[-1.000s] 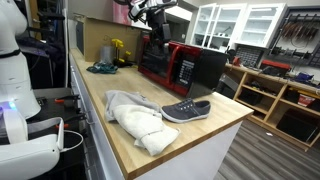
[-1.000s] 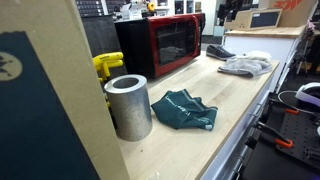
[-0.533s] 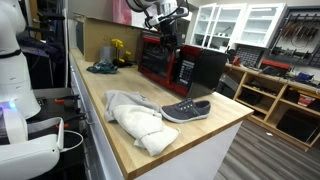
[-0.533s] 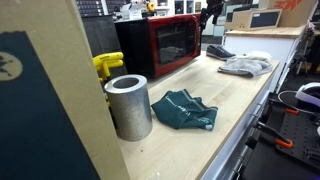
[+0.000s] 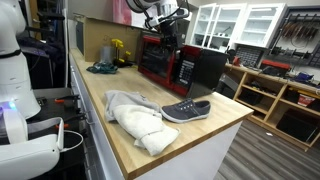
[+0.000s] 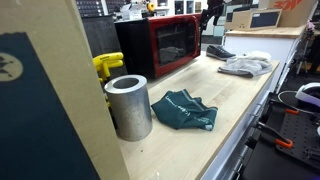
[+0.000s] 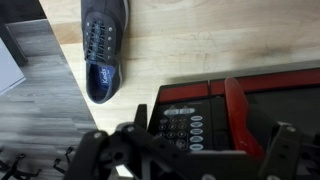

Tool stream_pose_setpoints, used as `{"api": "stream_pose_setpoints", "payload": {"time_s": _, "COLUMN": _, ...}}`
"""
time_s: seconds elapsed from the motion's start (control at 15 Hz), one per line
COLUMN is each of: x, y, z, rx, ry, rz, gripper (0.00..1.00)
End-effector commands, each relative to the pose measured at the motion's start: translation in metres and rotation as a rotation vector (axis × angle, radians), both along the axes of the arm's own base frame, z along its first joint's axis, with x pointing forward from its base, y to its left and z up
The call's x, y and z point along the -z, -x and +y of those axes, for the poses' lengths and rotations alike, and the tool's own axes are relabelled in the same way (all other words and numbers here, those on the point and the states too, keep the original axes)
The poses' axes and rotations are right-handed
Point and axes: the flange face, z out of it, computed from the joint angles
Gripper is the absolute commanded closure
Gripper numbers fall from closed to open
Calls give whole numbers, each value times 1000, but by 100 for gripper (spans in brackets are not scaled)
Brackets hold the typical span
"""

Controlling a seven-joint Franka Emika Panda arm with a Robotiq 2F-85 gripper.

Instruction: Open the microwave door

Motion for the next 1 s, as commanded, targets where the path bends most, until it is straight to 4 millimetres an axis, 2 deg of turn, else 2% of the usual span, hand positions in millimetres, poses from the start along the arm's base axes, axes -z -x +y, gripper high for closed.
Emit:
{"api": "stream_pose_setpoints", "payload": {"time_s": 0.0, "x": 6, "y": -1, "z": -7, "rx": 25, "ry": -15, "rz": 0, "gripper": 0}}
{"api": "stream_pose_setpoints", "payload": {"time_s": 0.2, "x": 12, "y": -8, "z": 4, "rx": 19, "ry": -55, "rz": 9, "gripper": 0}}
{"api": "stream_pose_setpoints", "payload": {"time_s": 0.4, "x": 11, "y": -15, "z": 27, "rx": -42, "ry": -122, "rz": -21, "gripper": 0}}
{"api": "stream_pose_setpoints", "payload": {"time_s": 0.47, "x": 11, "y": -8, "z": 19, "rx": -60, "ry": -127, "rz": -27, "gripper": 0}}
{"api": "stream_pose_setpoints", "payload": {"time_s": 0.93, "x": 20, "y": -12, "z": -17, "rx": -228, "ry": 43, "rz": -30, "gripper": 0}}
